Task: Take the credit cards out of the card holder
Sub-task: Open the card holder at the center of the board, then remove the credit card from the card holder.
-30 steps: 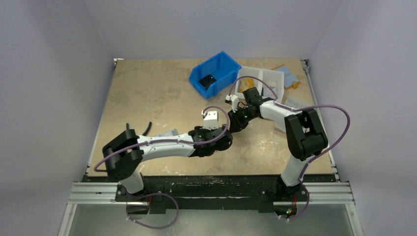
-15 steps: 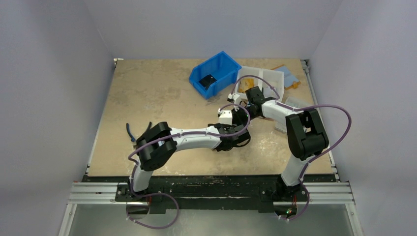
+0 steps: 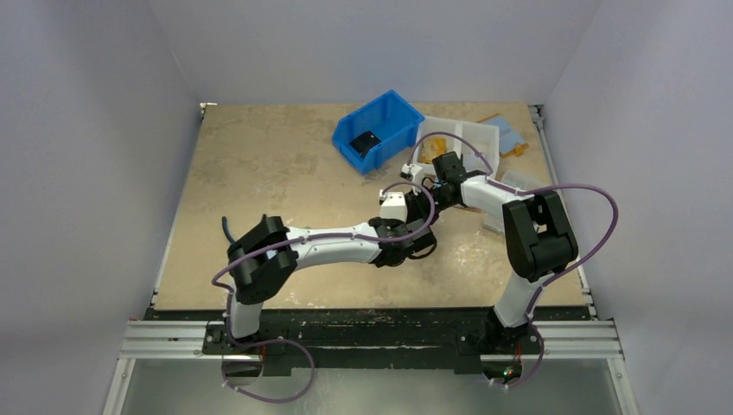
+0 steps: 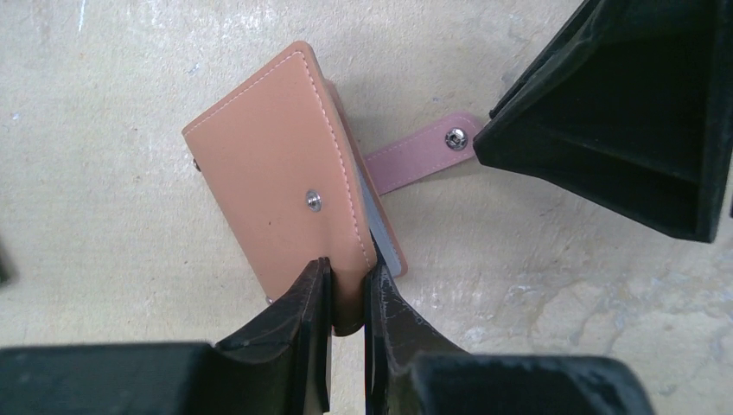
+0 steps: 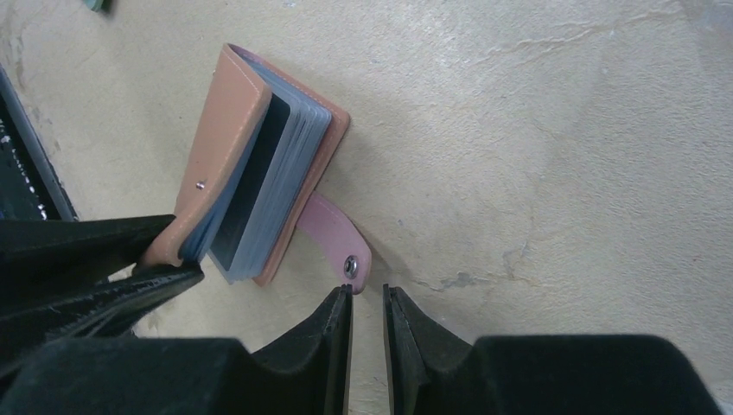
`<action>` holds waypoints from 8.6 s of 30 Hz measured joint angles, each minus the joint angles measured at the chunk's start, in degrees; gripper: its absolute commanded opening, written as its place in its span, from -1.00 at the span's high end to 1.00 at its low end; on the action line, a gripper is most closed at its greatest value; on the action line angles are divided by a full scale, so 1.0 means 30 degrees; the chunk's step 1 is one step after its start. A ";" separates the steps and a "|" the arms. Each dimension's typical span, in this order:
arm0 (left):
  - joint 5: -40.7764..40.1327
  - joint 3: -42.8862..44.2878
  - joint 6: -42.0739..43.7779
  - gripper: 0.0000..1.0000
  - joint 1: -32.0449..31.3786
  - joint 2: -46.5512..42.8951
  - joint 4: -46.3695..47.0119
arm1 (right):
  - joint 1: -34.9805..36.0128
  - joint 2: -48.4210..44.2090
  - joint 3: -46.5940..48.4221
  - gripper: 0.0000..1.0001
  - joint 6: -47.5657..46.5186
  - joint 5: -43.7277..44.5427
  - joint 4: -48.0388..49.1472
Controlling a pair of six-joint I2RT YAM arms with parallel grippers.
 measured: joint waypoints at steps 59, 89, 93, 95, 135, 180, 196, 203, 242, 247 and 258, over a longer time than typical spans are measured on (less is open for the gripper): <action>0.7096 -2.3948 0.3038 0.87 0.3534 -1.9708 2.0589 | 0.4022 0.0277 -0.0197 1.00 0.0036 -0.0437 -0.0372; 0.5333 -2.2993 0.1581 -0.49 0.3534 -2.3212 1.1475 | 0.3242 -0.1013 0.0000 0.59 -0.1566 0.0080 -0.1144; 0.5209 -2.2688 0.1588 -0.52 0.3541 -2.3955 1.0571 | 0.3133 -0.1027 0.0095 0.37 -0.2390 -0.0772 -0.1792; 0.5166 -2.2433 0.1603 -0.52 0.3548 -2.4159 1.0032 | 0.3038 -0.1144 0.0160 0.30 -0.2907 -0.1253 -0.2157; 0.7490 -1.9518 0.3257 -0.57 0.6171 -1.9212 0.9486 | 0.7125 -0.1027 -0.1202 0.74 0.2769 -0.2659 0.3475; 1.2444 -2.0546 0.2739 0.39 0.7577 -1.5635 1.6371 | 0.6164 0.0270 -0.0335 0.32 0.2987 -0.2076 0.2280; 0.8043 -1.8032 0.4575 -0.11 0.7577 -1.8848 0.8990 | 0.5391 0.0255 -0.0175 0.27 0.2907 -0.3228 0.2018; 0.8998 -1.7500 0.5289 -0.19 0.7562 -2.0159 1.0112 | 0.4240 0.0015 0.0226 0.27 0.1829 -0.3898 0.1107; 0.4714 -0.9938 0.4575 -0.06 0.3118 -0.7031 0.6331 | 0.3249 -0.0058 0.0372 0.27 0.1086 -0.3949 0.0663; 0.4175 -0.9843 0.4510 0.50 0.3060 -0.6921 0.6113 | 0.3249 -0.0058 0.0372 0.27 0.1078 -0.3949 0.0663; 0.4204 -1.2611 0.3898 0.77 0.3730 -0.9901 0.6863 | 0.3242 -0.0058 0.0372 0.27 0.0969 -0.3949 0.0663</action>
